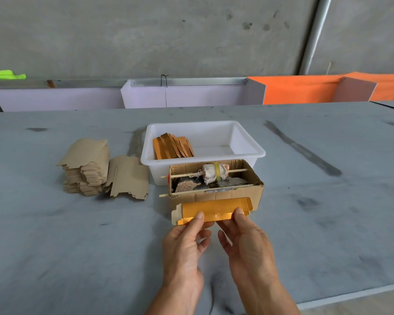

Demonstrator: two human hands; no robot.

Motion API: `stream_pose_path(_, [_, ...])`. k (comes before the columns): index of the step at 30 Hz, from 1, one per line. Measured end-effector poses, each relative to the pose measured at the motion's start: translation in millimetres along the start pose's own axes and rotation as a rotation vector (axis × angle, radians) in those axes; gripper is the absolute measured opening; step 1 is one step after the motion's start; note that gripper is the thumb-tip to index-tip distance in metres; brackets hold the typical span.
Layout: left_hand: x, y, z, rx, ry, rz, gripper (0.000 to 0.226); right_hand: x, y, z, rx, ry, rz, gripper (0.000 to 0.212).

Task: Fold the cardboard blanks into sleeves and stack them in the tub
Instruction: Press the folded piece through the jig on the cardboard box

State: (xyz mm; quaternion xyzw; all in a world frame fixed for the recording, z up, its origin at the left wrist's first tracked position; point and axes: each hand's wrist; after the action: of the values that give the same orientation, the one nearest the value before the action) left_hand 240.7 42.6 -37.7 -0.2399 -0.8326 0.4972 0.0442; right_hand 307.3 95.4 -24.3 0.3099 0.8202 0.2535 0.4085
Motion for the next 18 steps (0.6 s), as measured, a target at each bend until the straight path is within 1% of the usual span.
stream_pose_path(4, [1,-1,3,0.041,0.020,-0.025,0.008,2,3,2,-0.071,-0.024,0.027,0.012])
stream_pose_path(7, [6,-5,5,0.047,-0.006,-0.018,0.007,3,6,1,-0.087,-0.066,0.026,0.013])
stream_pose_path(11, [14,-15,10,0.061,-0.014,-0.057,0.013,3,13,2,-0.101,-0.108,0.038,0.014])
stream_pose_path(15, [15,-24,13,0.069,0.002,-0.080,0.015,2,22,-1,-0.108,-0.066,0.052,0.009])
stream_pose_path(18, [19,-34,7,0.042,0.018,-0.139,0.014,1,31,-13,-0.129,0.058,0.056,0.012])
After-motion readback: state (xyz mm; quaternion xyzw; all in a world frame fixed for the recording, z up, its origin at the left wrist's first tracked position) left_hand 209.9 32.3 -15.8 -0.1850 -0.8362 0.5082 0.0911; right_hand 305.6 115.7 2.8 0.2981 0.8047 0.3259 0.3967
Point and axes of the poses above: each hand's wrist, its own x-axis towards the middle knuckle, its own z-axis out of the back of the hand, y = z × x, and after that the axes turned 11 degrees about -z, right-handed
